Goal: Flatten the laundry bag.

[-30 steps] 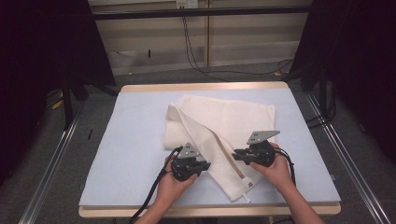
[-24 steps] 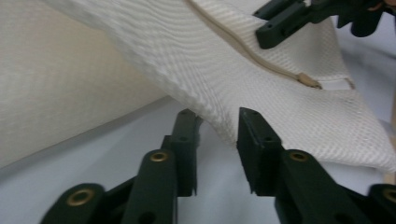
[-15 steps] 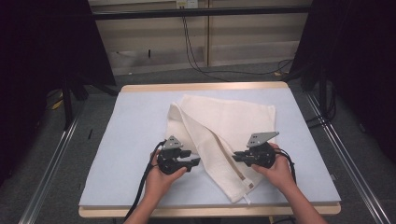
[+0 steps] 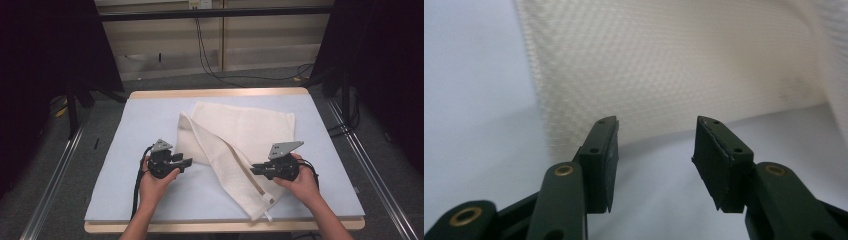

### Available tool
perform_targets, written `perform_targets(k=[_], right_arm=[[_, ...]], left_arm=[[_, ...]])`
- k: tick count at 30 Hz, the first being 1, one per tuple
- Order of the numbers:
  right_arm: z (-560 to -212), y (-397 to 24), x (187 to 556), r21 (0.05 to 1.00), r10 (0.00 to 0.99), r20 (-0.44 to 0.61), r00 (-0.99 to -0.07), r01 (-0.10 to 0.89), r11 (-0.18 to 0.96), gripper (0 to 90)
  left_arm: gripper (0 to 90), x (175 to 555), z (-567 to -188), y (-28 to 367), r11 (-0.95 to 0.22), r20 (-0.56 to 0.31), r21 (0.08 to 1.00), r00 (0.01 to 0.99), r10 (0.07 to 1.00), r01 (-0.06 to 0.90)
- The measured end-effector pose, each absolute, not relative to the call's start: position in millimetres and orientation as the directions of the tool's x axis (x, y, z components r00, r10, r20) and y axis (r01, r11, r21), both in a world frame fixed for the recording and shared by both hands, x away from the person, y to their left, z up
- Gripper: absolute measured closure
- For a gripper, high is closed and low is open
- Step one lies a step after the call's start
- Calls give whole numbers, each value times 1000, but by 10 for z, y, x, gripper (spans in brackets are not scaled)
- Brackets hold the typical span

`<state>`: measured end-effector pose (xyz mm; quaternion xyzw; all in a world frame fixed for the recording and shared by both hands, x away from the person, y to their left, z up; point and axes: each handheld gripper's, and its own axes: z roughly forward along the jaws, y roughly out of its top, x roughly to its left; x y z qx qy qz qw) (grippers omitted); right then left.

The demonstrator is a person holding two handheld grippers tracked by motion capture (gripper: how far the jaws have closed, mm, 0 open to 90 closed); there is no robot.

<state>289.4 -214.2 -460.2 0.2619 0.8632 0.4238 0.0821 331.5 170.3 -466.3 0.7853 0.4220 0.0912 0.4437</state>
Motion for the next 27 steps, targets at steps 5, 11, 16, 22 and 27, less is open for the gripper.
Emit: perform_targets(k=[5,11,16,22,27], right_arm=[[-4593,-2152,2869,773,485,81,-871,362,521,830],[-4605,-2151,2845,765,456,98,-884,360,533,829],[-4602,-2145,2826,759,434,106,-895,355,546,828],[-4587,-2163,2786,758,407,119,-906,347,552,815],[-4587,-2171,2782,759,403,121,-907,346,552,809]], left_arm=[[507,3356,-4653,1854,-217,-225,780,587,777,587],[533,3404,-4683,2048,-175,-240,771,533,811,613],[564,3442,-4682,2173,-156,-228,772,498,837,616],[563,3470,-4675,2322,-119,-256,774,479,840,622],[544,3484,-4657,2318,-103,-269,786,486,831,610]])
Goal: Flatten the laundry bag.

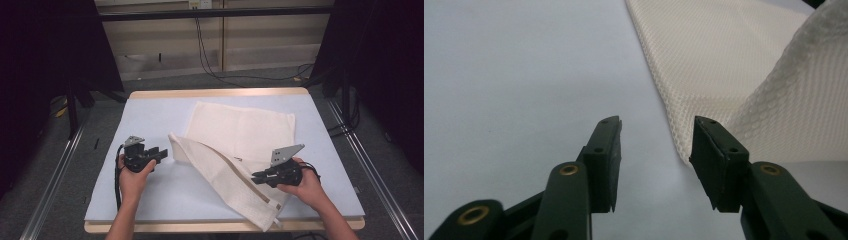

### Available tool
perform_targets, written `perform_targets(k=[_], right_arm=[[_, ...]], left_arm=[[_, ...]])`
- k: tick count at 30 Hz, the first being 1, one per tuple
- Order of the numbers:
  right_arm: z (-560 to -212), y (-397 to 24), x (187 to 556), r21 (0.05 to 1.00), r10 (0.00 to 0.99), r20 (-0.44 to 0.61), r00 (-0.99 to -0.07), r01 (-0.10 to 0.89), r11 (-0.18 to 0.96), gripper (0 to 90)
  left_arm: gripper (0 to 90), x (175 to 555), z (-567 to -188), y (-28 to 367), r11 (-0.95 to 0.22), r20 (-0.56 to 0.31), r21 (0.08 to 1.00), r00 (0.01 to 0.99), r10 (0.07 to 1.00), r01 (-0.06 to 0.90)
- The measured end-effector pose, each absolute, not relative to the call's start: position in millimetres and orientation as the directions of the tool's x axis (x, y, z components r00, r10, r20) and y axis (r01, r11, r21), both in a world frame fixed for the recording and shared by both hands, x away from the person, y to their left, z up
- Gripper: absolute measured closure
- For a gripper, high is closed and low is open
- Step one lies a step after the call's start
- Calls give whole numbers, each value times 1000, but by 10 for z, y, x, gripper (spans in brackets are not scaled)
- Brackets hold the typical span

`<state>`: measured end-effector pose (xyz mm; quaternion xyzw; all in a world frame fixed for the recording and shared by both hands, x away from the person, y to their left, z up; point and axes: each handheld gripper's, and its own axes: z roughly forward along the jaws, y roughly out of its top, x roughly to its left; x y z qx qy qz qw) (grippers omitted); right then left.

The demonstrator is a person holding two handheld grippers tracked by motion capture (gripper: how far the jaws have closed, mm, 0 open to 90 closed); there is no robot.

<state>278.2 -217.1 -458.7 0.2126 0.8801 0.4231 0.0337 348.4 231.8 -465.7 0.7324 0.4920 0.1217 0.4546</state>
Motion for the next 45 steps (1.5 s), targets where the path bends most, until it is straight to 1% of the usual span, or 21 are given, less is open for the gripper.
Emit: perform_targets(k=[5,6,8,9,11,12,14,15,18,20,23,25,27,29,31,33,36,38,41,43,45], right_arm=[[-4584,-2195,2776,759,389,139,-911,350,548,771],[-4581,-2206,2772,760,394,154,-906,363,539,736],[-4579,-2226,2779,768,431,161,-888,387,510,585],[-4577,-2255,2787,774,459,164,-873,402,488,539],[-4577,-2306,2810,781,490,190,-851,433,449,505],[-4581,-2327,2821,782,505,186,-843,438,443,522],[-4592,-2328,2813,778,485,182,-855,427,462,536],[-4598,-2321,2807,774,481,180,-858,426,469,619],[-4618,-2300,2807,751,468,203,-860,444,489,749],[-4632,-2285,2814,745,454,194,-869,432,509,764],[-4629,-2287,2811,742,449,192,-873,429,515,782],[-4627,-2288,2813,741,447,193,-873,429,517,788],[-4634,-2283,2814,740,447,188,-875,425,522,788],[-4635,-2284,2812,741,447,188,-875,425,520,755],[-4634,-2295,2812,744,462,202,-863,442,501,580],[-4621,-2327,2820,744,467,222,-856,458,486,539],[-4551,-2427,2836,787,490,248,-836,469,401,470],[-4499,-2521,2848,806,538,247,-806,479,348,461],[-4494,-2664,2866,794,690,188,-699,521,312,460],[-4546,-2698,2877,755,757,75,-649,533,382,457],[-4650,-2681,2900,726,744,79,-663,550,413,454]], left_arm=[[533,3501,-4654,2343,-88,-285,788,487,826,609],[532,3499,-4654,2331,-85,-283,790,485,827,607],[531,3499,-4657,2290,-100,-285,787,503,816,609],[524,3499,-4660,2272,-110,-281,786,509,813,609],[521,3499,-4680,2202,-121,-289,780,526,800,614],[521,3499,-4688,2172,-130,-282,780,529,801,612],[521,3505,-4698,2146,-139,-279,777,533,799,614],[522,3507,-4699,2149,-146,-275,775,537,797,615],[536,3510,-4705,2160,-160,-279,776,559,781,610],[554,3506,-4706,2182,-133,-316,767,551,772,627],[539,3503,-4690,2233,-107,-345,759,536,771,642],[502,3506,-4668,2261,-96,-351,755,522,777,649],[473,3507,-4638,2257,-110,-323,767,530,784,632],[456,3507,-4619,2236,-139,-296,779,553,779,611],[457,3508,-4626,2201,-158,-282,780,566,775,605],[474,3512,-4638,2193,-181,-266,775,572,776,606],[473,3517,-4647,2194,-182,-267,773,571,776,608],[473,3518,-4651,2186,-184,-270,769,572,774,613],[473,3517,-4668,2154,-186,-268,767,570,777,614],[473,3521,-4677,2143,-196,-265,764,576,773,615],[473,3521,-4679,2133,-202,-259,763,576,776,614]])
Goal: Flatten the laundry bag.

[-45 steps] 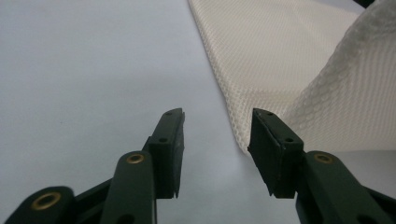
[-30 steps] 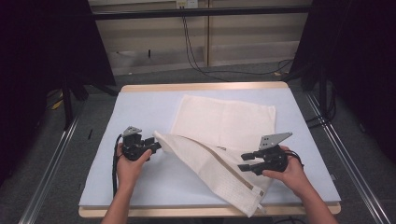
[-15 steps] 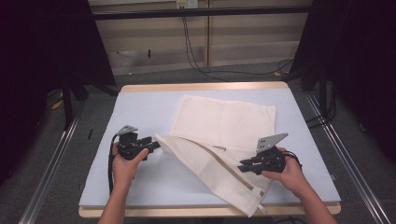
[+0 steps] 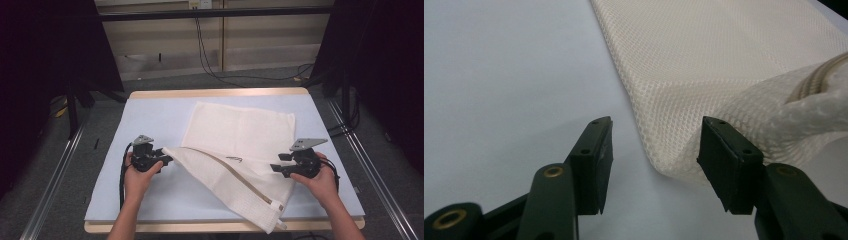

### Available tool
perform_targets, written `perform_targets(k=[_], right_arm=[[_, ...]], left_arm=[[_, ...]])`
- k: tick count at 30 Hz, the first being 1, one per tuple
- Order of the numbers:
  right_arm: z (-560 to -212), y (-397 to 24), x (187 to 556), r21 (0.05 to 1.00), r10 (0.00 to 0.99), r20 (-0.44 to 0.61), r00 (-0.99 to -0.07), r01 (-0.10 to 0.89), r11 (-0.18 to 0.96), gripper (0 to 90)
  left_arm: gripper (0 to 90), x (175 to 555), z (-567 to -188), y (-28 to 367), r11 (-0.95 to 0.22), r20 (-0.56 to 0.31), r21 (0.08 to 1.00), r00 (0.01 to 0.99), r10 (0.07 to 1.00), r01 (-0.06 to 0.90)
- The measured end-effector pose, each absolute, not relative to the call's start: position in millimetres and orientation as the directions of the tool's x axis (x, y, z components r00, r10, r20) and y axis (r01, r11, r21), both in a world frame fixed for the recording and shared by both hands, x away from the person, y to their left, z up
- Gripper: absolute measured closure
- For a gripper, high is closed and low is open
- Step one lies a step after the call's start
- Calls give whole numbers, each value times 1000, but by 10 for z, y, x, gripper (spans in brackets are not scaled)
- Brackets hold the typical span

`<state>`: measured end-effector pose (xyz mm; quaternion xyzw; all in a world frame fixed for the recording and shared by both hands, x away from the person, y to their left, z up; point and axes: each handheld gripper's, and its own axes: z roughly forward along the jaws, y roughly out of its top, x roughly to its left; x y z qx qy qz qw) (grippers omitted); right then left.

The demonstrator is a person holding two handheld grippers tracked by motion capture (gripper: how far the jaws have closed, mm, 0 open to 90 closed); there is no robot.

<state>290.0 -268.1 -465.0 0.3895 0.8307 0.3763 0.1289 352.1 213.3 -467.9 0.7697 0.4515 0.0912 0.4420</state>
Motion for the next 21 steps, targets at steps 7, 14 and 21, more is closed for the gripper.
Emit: perform_targets(k=[7,14,21], right_arm=[[-4779,-2554,2968,675,728,5,-685,540,503,599],[-4767,-2542,3032,666,726,41,-687,560,493,900],[-4751,-2599,3151,682,788,17,-615,583,441,900]], left_arm=[[472,3535,-4705,2102,-204,-261,761,578,774,616],[471,3541,-4720,2084,-203,-263,760,577,773,618],[464,3549,-4734,2055,-211,-263,754,580,771,622]])
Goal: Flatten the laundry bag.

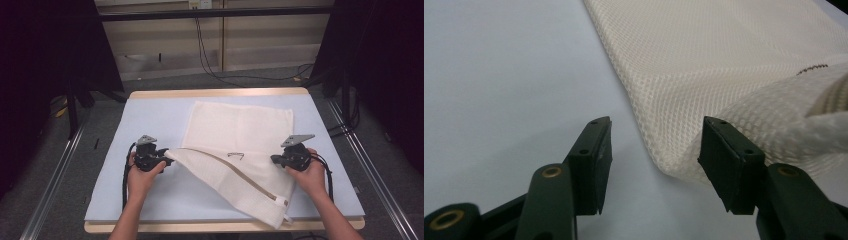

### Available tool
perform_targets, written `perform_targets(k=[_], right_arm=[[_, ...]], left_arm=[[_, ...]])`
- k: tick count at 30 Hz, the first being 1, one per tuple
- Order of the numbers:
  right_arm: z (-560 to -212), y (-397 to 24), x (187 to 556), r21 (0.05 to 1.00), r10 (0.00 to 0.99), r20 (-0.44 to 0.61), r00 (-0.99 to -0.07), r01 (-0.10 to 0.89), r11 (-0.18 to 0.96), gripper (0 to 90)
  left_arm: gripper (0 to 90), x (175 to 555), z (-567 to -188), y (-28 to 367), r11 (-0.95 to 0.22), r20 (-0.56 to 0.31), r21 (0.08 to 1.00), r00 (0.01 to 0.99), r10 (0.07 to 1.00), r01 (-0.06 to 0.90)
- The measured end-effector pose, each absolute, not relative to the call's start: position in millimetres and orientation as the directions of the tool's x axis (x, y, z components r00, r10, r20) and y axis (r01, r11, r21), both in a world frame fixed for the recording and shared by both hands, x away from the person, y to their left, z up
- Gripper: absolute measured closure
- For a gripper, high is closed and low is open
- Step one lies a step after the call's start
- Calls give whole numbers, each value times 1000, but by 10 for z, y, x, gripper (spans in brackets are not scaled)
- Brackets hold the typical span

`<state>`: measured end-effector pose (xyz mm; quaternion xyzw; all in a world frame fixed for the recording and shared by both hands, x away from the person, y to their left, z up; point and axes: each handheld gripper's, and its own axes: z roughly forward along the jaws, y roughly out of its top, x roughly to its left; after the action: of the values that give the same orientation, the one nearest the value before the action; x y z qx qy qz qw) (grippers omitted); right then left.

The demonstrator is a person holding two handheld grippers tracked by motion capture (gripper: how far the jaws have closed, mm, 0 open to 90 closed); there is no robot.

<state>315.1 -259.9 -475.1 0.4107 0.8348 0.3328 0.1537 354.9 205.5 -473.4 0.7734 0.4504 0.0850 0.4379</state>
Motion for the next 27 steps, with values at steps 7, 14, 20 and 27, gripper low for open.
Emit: perform_targets(k=[7,14,20,27], right_arm=[[-4672,-2695,3328,716,853,-42,-520,580,389,900],[-4712,-2731,3293,717,850,-23,-526,584,381,723],[-4698,-2769,3115,709,854,-21,-519,594,379,508],[-4679,-2908,2907,713,878,-7,-479,613,340,449]], left_arm=[[472,3584,-4778,2010,-222,-257,744,577,775,630],[472,3562,-4716,1999,-232,-237,750,579,780,620],[451,3535,-4720,1953,-235,-274,736,597,754,635],[442,3501,-4794,1866,-299,-258,704,624,737,644]])
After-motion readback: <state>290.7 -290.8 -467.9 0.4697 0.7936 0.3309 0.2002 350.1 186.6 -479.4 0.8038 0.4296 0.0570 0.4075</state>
